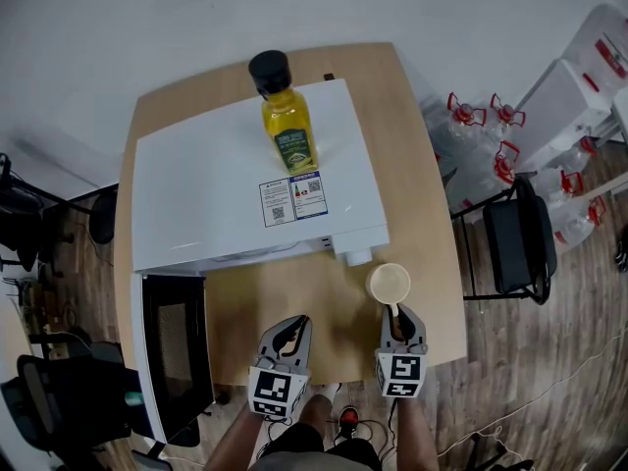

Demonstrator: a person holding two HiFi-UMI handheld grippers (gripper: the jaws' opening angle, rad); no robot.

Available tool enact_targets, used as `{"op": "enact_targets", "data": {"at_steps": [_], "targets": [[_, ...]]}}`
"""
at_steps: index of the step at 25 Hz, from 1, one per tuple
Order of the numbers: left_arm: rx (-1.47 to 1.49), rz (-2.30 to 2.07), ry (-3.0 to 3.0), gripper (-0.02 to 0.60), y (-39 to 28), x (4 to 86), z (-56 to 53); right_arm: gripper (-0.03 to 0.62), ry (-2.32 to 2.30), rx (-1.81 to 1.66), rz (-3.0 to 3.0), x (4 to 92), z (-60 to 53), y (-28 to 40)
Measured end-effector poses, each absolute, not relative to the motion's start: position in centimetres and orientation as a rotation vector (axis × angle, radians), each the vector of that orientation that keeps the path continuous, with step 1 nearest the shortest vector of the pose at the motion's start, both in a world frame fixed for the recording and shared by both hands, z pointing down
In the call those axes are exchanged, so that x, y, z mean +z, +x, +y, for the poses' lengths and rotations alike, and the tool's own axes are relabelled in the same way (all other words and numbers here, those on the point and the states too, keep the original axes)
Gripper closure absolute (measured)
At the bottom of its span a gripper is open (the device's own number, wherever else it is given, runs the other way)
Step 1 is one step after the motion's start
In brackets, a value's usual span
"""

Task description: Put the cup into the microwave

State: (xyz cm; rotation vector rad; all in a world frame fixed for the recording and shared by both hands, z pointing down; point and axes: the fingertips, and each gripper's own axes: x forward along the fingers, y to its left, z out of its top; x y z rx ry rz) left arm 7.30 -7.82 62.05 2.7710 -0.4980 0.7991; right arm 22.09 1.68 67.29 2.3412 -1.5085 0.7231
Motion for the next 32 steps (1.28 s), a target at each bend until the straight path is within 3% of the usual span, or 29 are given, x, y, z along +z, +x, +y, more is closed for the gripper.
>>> {"op": "enact_targets", "data": {"at_steps": [17, 32], "targets": [[0.699, -0.527, 2.857, 0.549, 6.8, 57.0, -7.7, 0.547, 2.433, 0.588, -1.51, 62.0, 2.5, 21.9], [0.498, -0.59, 2.944, 0.549, 4.9, 48.7, -8.1, 0.546, 2.52, 0.33, -1.606, 50.0, 3.1, 18.4]]}}
